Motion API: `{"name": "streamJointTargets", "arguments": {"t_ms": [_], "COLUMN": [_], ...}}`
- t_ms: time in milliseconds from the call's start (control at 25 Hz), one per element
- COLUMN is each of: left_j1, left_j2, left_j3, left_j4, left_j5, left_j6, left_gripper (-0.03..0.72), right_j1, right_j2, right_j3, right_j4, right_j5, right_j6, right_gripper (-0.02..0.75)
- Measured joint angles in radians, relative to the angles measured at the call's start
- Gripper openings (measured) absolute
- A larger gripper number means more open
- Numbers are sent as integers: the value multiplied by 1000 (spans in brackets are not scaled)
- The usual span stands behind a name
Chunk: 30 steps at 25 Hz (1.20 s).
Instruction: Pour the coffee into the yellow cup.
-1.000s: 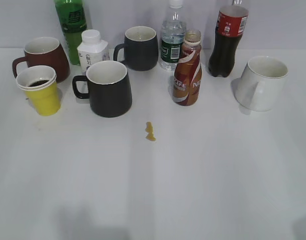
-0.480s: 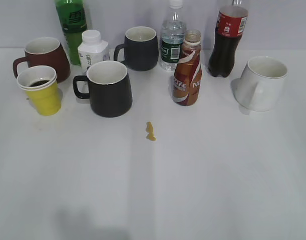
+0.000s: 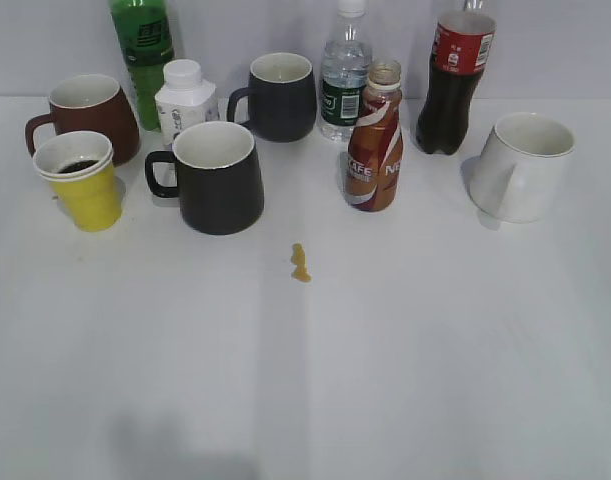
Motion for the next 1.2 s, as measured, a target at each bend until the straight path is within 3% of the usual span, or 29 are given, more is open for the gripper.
{"name": "streamJointTargets", "arguments": {"t_ms": [1200], "left_j1": [0], "left_j2": [0], "left_j3": [1], "left_j4": [0], "left_j5": [0], "left_j6": [2], "left_gripper": [564], "right_j1": [0], "right_j2": [0], "right_j3": [0], "right_j4": [0], "right_j5": [1], "right_j6": [0], "right_gripper": [482]}}
